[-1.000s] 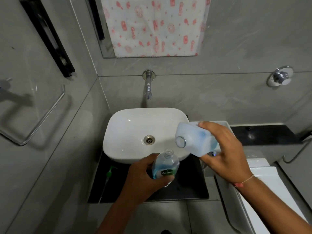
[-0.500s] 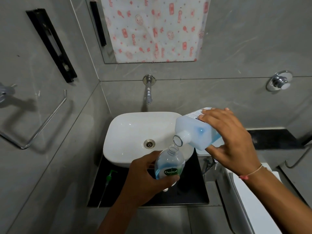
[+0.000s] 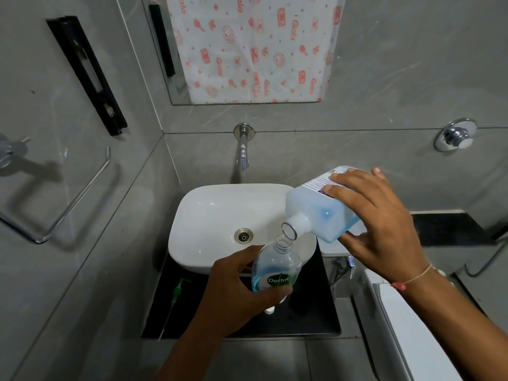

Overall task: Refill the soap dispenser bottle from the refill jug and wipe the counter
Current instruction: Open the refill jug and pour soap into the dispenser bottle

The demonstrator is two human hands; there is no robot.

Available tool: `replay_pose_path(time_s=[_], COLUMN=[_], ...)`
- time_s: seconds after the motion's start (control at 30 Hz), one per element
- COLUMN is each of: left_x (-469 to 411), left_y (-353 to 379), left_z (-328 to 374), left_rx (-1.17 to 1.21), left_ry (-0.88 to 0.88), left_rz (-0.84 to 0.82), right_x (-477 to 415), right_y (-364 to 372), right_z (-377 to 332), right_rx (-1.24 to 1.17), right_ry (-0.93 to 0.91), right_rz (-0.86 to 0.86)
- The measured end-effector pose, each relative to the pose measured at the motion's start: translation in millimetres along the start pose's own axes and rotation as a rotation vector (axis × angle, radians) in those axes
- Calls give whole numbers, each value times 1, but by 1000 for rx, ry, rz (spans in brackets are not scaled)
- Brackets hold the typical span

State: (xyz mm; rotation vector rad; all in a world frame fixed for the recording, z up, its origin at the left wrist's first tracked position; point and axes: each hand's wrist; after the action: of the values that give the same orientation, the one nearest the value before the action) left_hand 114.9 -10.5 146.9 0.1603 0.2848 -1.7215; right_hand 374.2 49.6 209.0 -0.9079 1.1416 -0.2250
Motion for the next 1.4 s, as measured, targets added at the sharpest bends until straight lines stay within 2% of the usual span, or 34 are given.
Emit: replay_pose_path(time_s=[1.4], left_x=[-2], left_y=[-2], left_z=[-2], left_rx=[14], left_ry=[-40], left_rz=[21], right_x=[-15], right_y=[-9], right_z=[-3], right_rx=[133], right_ry=[-49], right_rz=[51])
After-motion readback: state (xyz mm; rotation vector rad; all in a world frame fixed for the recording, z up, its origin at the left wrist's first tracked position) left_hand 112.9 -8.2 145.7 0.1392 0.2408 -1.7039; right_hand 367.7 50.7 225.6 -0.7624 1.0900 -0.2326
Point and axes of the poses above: each hand's wrist, its own x-axis away from the middle knuckle, its own y-axis out of the palm, z = x × y, and after that the axes turned 14 degrees about x, right-handed
